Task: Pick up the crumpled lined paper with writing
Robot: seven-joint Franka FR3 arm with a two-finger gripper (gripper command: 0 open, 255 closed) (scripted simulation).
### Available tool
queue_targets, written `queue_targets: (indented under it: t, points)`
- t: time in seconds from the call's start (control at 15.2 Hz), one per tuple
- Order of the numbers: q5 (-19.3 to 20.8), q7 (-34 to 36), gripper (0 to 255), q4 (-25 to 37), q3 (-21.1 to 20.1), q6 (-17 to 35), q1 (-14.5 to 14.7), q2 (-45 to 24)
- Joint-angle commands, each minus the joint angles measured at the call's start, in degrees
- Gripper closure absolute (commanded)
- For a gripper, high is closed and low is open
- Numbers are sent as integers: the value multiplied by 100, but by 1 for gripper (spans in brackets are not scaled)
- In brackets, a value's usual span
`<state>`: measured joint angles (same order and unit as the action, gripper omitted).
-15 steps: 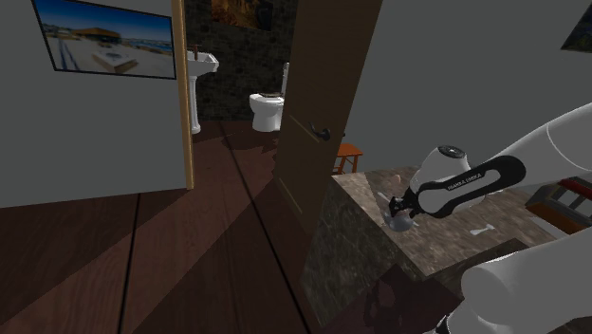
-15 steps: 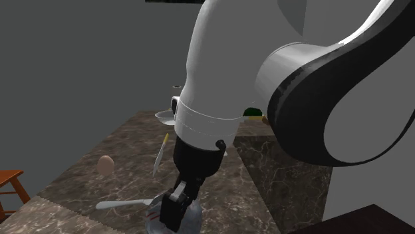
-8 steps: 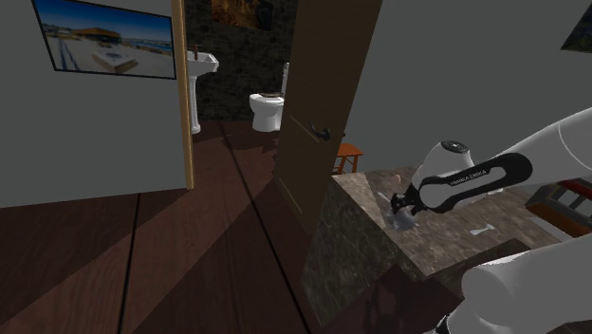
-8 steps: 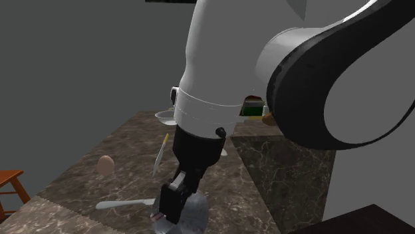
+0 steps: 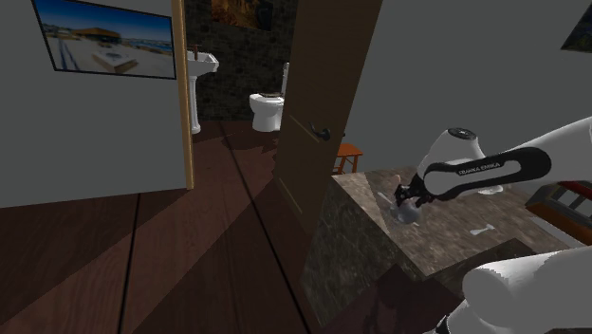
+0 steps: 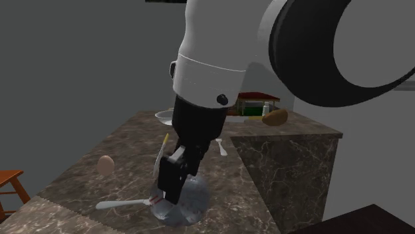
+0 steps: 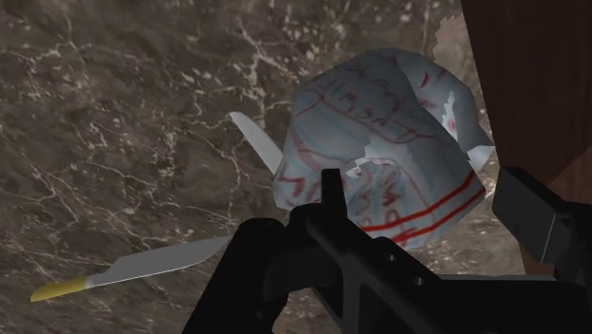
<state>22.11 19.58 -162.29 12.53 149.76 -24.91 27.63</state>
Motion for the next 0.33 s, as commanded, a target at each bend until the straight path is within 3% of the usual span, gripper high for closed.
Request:
queue_targets:
  t: [0.0,0.26]
  points:
    - [-65,-64,255,83,6,-231,37,150]
    - [-123,-112,255,164,-1,-457,69,296]
